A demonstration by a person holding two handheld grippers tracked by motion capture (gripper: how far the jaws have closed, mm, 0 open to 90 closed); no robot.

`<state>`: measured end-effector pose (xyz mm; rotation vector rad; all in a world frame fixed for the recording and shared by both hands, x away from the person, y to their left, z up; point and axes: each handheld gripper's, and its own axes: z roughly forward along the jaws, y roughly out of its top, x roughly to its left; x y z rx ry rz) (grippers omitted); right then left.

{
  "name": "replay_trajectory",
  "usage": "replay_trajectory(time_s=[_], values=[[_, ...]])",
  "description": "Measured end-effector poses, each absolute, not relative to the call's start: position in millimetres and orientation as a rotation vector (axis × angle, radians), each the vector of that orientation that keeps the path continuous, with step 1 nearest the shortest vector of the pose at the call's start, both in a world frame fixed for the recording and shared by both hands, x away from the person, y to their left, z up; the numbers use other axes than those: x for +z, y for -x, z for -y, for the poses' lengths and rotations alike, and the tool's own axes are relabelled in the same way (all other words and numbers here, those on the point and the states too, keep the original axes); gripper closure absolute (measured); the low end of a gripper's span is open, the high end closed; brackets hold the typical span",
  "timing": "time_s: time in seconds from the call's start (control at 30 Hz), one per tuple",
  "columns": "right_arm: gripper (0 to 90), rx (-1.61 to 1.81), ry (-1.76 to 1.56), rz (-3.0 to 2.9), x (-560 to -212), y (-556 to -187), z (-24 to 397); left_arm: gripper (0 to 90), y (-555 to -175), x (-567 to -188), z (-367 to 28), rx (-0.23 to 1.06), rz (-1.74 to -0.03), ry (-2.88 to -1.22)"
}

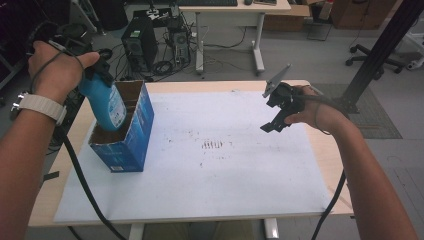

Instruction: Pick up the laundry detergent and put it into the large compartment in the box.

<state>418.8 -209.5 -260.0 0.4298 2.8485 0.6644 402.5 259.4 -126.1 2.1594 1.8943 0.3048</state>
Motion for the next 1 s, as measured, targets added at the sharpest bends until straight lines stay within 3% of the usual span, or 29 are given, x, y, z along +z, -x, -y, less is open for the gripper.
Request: replay_trajectory(time_s=[1.0], values=[[8.6,0.666,-0.443,-2.851,-263.8,-420.0,211.4,37.2,-411.4,-180.0,-260.9,0.279,-1.892,-2.189]])
